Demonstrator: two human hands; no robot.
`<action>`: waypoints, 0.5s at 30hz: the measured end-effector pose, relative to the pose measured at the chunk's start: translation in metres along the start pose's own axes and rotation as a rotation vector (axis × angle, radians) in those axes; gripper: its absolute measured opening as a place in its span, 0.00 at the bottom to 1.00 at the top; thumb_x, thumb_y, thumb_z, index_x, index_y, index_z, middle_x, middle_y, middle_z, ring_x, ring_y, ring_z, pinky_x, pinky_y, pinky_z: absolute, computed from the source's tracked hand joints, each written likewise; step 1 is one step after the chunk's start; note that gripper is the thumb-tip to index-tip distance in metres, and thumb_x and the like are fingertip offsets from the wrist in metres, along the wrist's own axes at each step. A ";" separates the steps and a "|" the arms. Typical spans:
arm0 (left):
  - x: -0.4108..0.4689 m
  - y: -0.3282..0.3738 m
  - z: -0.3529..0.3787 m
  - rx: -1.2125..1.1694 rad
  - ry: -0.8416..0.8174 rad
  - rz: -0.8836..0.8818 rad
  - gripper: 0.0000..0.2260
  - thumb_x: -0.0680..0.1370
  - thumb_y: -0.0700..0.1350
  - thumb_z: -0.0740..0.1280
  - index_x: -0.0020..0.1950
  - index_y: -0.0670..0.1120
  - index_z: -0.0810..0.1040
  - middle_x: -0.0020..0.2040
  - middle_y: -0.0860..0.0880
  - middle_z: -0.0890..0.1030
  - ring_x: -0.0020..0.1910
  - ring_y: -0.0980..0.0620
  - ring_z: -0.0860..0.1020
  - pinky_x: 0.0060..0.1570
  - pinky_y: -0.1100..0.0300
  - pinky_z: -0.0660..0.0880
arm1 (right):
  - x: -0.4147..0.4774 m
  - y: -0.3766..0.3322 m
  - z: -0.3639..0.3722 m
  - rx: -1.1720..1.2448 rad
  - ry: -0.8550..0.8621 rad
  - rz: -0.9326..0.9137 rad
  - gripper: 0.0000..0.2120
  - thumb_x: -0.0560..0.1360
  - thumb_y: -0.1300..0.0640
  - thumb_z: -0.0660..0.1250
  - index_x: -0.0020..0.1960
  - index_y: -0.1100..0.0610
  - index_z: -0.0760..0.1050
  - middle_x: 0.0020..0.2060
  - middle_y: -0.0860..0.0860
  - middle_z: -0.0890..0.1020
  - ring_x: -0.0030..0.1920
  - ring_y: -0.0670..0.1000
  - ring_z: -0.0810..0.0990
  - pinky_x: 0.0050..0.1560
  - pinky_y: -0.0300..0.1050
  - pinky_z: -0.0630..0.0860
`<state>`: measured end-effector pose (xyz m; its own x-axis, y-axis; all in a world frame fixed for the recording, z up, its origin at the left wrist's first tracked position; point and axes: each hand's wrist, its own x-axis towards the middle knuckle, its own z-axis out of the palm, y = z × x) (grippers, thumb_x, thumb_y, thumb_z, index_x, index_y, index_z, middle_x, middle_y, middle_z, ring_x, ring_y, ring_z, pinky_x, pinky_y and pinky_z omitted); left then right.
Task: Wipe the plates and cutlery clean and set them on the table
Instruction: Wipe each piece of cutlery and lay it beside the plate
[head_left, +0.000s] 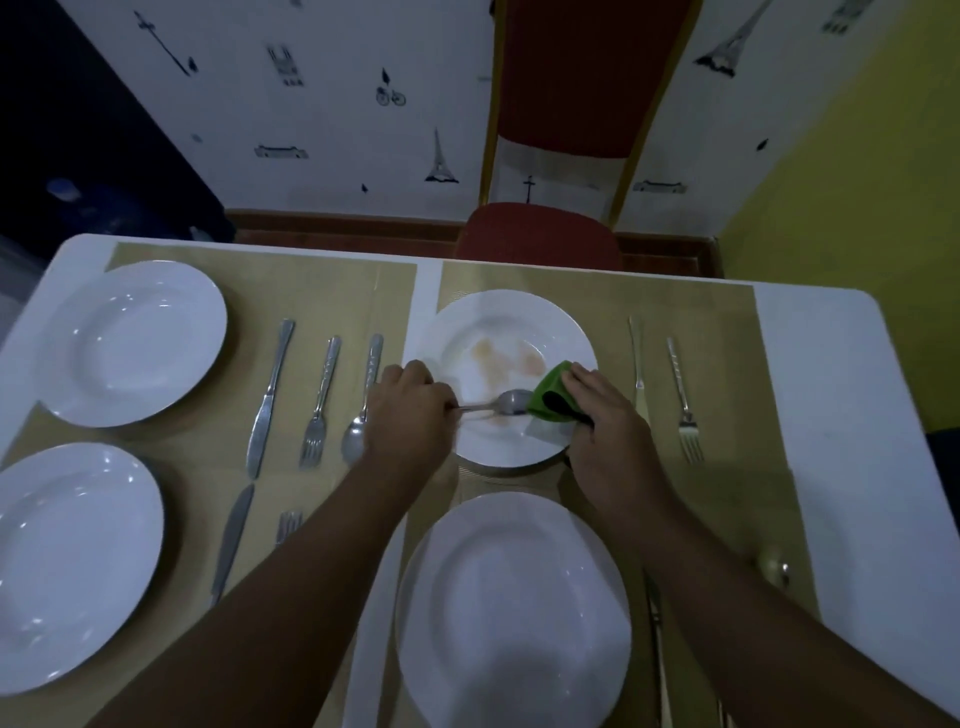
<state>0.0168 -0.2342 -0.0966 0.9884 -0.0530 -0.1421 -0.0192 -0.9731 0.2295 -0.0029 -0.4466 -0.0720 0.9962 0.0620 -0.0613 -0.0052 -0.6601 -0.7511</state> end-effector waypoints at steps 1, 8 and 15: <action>0.002 -0.003 -0.004 -0.101 -0.062 0.006 0.07 0.78 0.46 0.68 0.50 0.47 0.85 0.47 0.45 0.80 0.48 0.45 0.77 0.44 0.55 0.71 | 0.001 -0.003 0.001 0.024 0.026 0.013 0.27 0.73 0.75 0.54 0.70 0.59 0.67 0.71 0.51 0.67 0.72 0.47 0.62 0.73 0.38 0.56; 0.000 -0.001 -0.024 -0.973 -0.539 -0.304 0.09 0.83 0.40 0.61 0.49 0.46 0.81 0.39 0.47 0.85 0.25 0.56 0.78 0.25 0.64 0.73 | 0.011 -0.022 0.026 -0.039 -0.006 -0.116 0.28 0.73 0.73 0.55 0.71 0.57 0.65 0.72 0.48 0.65 0.75 0.45 0.56 0.73 0.37 0.52; -0.021 -0.007 -0.019 -1.220 -0.505 -0.418 0.12 0.83 0.38 0.59 0.53 0.43 0.82 0.37 0.48 0.82 0.24 0.57 0.72 0.25 0.63 0.66 | 0.027 0.003 0.034 -0.369 -0.195 -0.291 0.31 0.70 0.73 0.60 0.71 0.60 0.64 0.73 0.54 0.64 0.76 0.53 0.53 0.74 0.41 0.49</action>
<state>-0.0006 -0.2223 -0.0764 0.7222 -0.1385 -0.6777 0.6629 -0.1411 0.7353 0.0208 -0.4216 -0.0987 0.9166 0.3986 -0.0322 0.3368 -0.8129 -0.4751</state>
